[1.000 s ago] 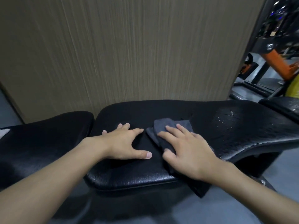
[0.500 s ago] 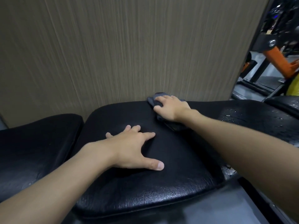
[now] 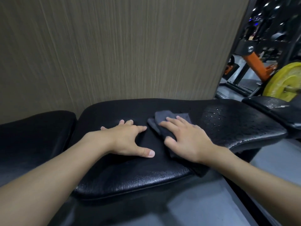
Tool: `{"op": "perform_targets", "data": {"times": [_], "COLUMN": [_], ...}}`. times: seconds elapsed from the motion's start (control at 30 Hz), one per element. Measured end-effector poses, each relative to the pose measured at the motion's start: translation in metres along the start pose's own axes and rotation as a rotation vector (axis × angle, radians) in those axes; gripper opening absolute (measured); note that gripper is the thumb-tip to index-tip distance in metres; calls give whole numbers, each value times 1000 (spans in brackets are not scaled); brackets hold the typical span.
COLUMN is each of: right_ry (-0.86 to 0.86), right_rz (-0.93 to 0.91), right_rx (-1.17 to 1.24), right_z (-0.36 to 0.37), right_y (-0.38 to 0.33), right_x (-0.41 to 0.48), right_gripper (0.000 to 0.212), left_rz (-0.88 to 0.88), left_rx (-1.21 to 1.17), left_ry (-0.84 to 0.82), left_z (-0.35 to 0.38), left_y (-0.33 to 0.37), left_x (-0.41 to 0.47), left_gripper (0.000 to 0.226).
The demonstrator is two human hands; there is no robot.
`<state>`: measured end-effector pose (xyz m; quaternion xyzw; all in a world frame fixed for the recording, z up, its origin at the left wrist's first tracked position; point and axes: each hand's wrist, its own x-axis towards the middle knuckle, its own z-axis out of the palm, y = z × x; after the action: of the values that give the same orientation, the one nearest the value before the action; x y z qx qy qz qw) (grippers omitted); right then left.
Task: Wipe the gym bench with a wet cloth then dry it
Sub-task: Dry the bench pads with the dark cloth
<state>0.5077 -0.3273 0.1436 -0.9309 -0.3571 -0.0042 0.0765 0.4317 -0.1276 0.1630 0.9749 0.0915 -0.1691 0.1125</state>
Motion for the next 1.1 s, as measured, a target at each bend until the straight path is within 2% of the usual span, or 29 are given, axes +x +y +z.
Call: {"op": "perform_targets", "data": {"times": [0.07,0.2,0.27,0.37,0.6,0.73,0.87,1.1], "right_ry": [8,-8,-20,-6,-2,-8,7,57], "right_rz": [10,57,64,73,125,152,75,-5], "right_rx": [-9,-5,4,-5,72,108,62,40], "right_z": [-2,-5,-7,-8,-5,-5,1,-4], "right_y": [-1,0,3,18,65,71,71,61], "right_x": [-33,-43,-21,27,138,162,134,1], "right_gripper": [79,79,69,56,56,57,56,76], "left_rz": [12,90,138,137,86,44,27,19], "left_rx": [-2,43,44,46,59,86,91,115], "left_ry": [0,-3,8,-5,-21,-67,-83,-78], "left_z": [2,-2,-6,-5,0,-8,-10,-15], "left_y": [0,5,9,18,31,35,38,46], "left_x": [0,-1,2,10,20,27,31,29], "left_gripper": [111,108,105,114,117,122,131,128]}}
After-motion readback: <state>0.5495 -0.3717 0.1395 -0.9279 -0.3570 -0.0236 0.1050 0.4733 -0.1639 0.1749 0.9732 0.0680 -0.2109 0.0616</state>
